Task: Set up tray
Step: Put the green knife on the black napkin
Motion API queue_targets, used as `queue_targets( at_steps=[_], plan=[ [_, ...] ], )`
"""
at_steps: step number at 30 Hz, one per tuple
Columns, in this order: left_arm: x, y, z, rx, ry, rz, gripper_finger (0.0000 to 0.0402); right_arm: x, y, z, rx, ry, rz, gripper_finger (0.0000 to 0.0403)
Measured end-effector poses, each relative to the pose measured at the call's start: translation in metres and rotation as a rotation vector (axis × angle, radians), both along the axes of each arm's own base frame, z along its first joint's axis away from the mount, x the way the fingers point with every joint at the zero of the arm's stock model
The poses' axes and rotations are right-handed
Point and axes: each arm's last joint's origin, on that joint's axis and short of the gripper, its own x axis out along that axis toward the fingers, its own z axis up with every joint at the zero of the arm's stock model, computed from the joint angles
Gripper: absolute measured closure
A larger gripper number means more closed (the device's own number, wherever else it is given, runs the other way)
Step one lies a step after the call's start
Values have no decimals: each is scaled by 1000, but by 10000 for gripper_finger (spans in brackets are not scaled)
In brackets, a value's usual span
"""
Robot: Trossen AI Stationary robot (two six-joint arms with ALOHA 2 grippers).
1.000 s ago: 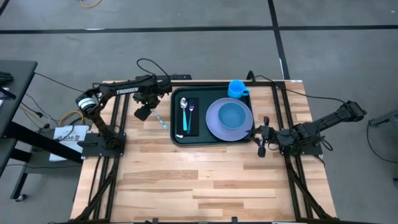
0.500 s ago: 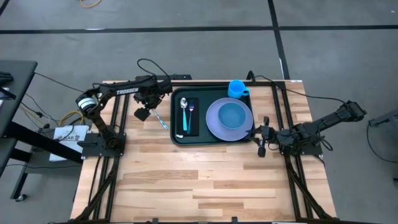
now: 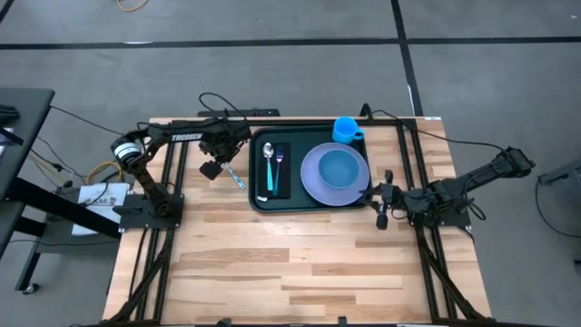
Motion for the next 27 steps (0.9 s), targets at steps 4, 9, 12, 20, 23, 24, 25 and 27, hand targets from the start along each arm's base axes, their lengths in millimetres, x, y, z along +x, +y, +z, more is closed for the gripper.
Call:
queue_targets(
  at_steps=[4,9,12,20,23,24,25,27],
  plan=[
    [-4,2,-6,6,-11,16,141,0,0,0,0,0,0,296],
    [-6,7,-12,21,-54,12,141,0,0,0,0,1,0,296],
    [-8,9,-12,21,-53,18,141,0,0,0,0,0,0,296],
    [-9,10,-12,21,-51,14,140,0,0,0,0,0,0,296],
    [-9,11,-14,18,-45,14,140,0,0,0,0,0,0,296],
    [-8,11,-17,11,-41,11,140,0,0,0,0,0,0,296],
    [-7,12,-21,-6,-38,5,140,0,0,0,0,0,0,296],
    [-4,14,-28,-24,-35,-1,140,0,0,0,0,0,0,296]
  ],
)
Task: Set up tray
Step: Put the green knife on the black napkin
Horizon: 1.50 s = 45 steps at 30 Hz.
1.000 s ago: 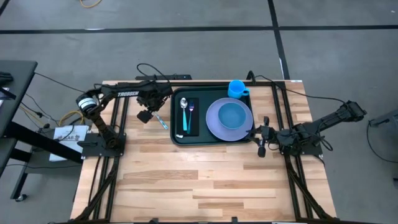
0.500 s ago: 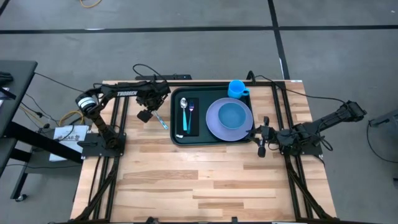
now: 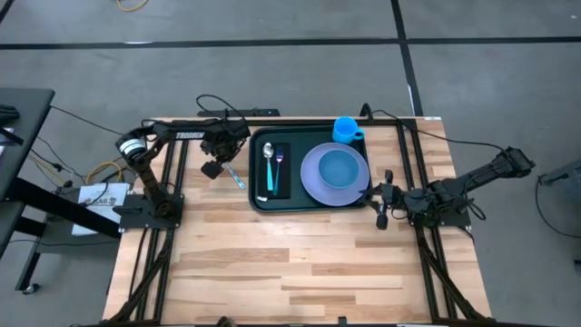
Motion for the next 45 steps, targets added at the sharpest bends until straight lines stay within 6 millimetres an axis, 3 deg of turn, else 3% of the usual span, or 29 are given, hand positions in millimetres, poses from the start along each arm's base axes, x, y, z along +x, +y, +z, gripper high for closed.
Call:
queue_targets(
  at_steps=[4,15,29,45],
  plan=[
    [3,3,-10,-27,6,-3,141,0,0,0,0,0,1,296],
    [1,8,-7,-38,14,-30,150,0,0,0,0,0,0,296],
    [3,10,-7,-24,6,-43,264,0,0,0,0,0,0,296],
    [2,10,-7,-18,21,-67,347,0,0,0,0,0,0,296]
  ],
)
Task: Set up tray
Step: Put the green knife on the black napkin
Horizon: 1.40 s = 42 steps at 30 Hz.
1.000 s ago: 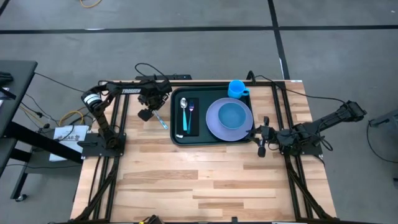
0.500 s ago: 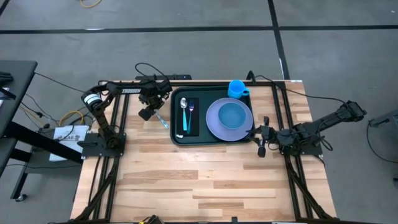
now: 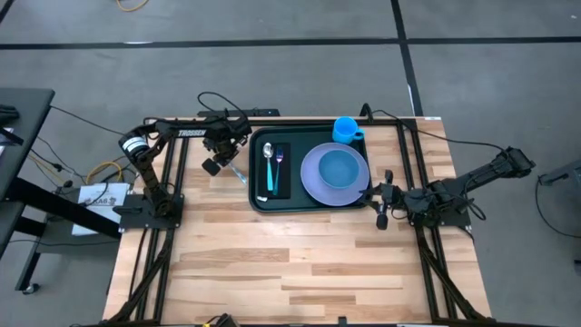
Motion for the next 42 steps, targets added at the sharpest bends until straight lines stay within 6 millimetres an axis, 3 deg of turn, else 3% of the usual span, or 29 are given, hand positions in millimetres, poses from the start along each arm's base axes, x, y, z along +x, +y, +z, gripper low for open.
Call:
queue_targets(
  at_steps=[8,20,29,42],
  plan=[
    [0,0,0,-1,6,-1,393,0,0,0,0,0,0,296],
    [2,2,2,8,21,-93,397,0,0,0,0,0,0,296],
    [16,8,25,44,60,-167,398,0,0,0,0,0,0,296],
    [27,-3,55,-7,153,-219,399,0,0,0,0,0,0,296]
  ],
)
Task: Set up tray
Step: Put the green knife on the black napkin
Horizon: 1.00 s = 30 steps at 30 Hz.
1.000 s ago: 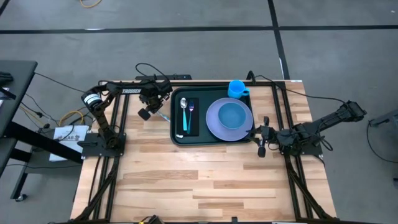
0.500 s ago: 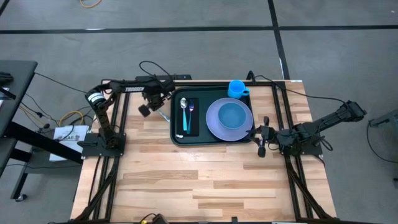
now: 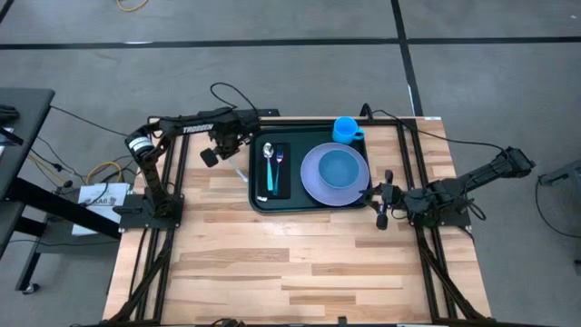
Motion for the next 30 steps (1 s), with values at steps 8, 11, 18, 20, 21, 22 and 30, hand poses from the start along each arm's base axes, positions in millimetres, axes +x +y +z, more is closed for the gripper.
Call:
queue_targets(
  at_steps=[8,11,18,20,21,22,30],
  plan=[
    [7,-7,30,-7,73,-34,398,0,0,0,0,0,0,296],
    [15,-9,44,14,55,-54,399,0,0,0,0,0,0,296],
    [39,-15,76,111,-52,-144,401,0,0,0,0,0,0,296],
    [47,-18,83,136,-95,-170,401,0,0,0,0,0,0,296],
    [50,-20,86,146,-113,-183,401,0,0,0,0,0,0,296],
    [54,-22,89,156,-131,-197,401,0,0,0,0,0,0,296],
    [84,-41,92,192,-324,-287,401,0,0,0,0,0,0,296]
  ],
)
